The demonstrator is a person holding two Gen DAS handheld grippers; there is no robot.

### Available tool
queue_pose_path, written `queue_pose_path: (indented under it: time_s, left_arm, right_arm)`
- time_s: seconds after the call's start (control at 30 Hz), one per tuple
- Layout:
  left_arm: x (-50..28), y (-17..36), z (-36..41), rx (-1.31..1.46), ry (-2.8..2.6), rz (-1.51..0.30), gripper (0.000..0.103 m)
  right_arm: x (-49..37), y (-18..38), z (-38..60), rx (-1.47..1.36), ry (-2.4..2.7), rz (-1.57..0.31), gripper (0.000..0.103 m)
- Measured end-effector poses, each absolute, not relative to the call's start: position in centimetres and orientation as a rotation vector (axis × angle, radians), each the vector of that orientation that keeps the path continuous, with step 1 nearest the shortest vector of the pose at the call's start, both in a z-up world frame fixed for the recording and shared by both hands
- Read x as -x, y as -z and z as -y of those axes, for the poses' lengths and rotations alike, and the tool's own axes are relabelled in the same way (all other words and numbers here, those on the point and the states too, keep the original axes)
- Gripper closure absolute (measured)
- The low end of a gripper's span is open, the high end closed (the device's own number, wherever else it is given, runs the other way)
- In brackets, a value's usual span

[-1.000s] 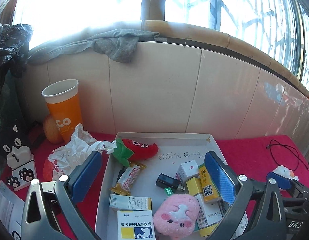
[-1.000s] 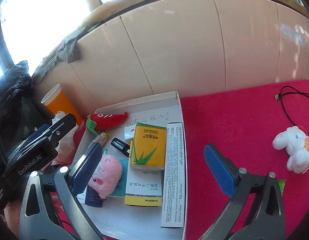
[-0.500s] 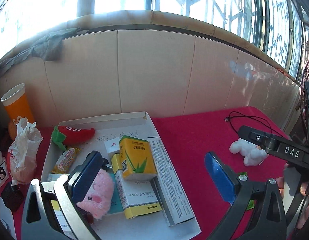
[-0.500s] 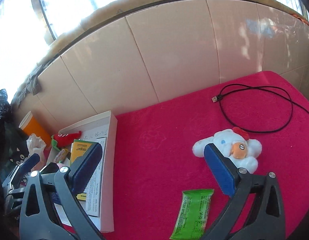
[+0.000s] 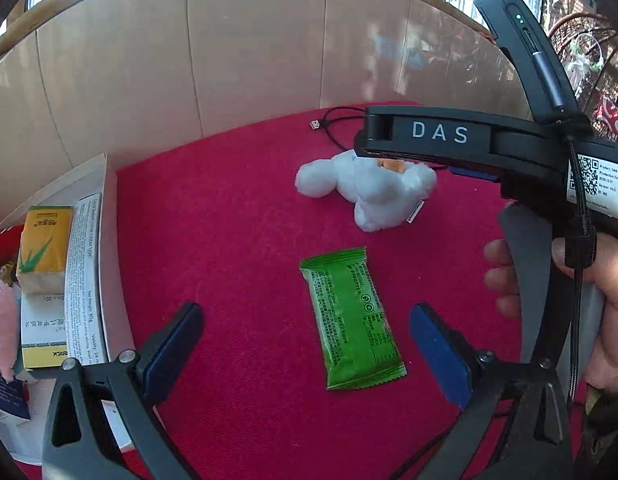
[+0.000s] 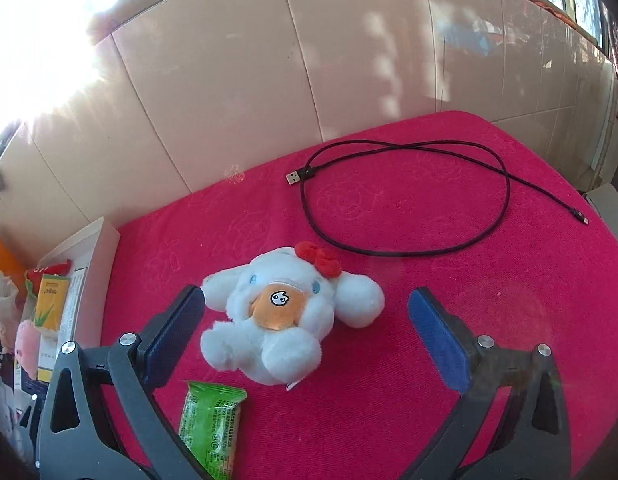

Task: Organize objects
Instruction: 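Move both open tools toward the green snack pack and white plush bunny, then grasp the green snack pack with the left tool while the right tool grasps the white plush bunny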

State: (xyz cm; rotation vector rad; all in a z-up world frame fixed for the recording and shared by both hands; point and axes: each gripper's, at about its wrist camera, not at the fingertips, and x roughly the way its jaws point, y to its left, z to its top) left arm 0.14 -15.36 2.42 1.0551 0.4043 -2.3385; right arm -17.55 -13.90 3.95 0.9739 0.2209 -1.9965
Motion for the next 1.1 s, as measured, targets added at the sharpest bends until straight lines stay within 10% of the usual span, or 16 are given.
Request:
queue_pose_path:
  time_s: [0.33, 0.47, 0.67, 1.1]
  left_arm:
    - [1.8, 0.7, 15.8, -1.140, 2.277, -0.393, 0.000]
    - [1.4, 0.4, 15.8, -1.109, 2.285, -0.378, 0.022]
    - [1.2, 0.1, 14.6, -1.096, 2.339, -0.322, 0.060]
    - [-0.1, -0.3, 15.1, -1.046, 2.334, -0.388, 0.067]
  right_arm:
    - [17.5, 0.3, 16.0, -1.063, 1.971, -0.415, 0.002]
    - [17.6, -0.2, 14.2, -0.961, 2.035, -0.476, 0.070]
    - [18.1, -0.2, 13.0, -0.964, 2.007, -0.441, 0.071]
    - [18.0, 0.0, 12.7, -0.974, 1.996, -0.386, 0.071]
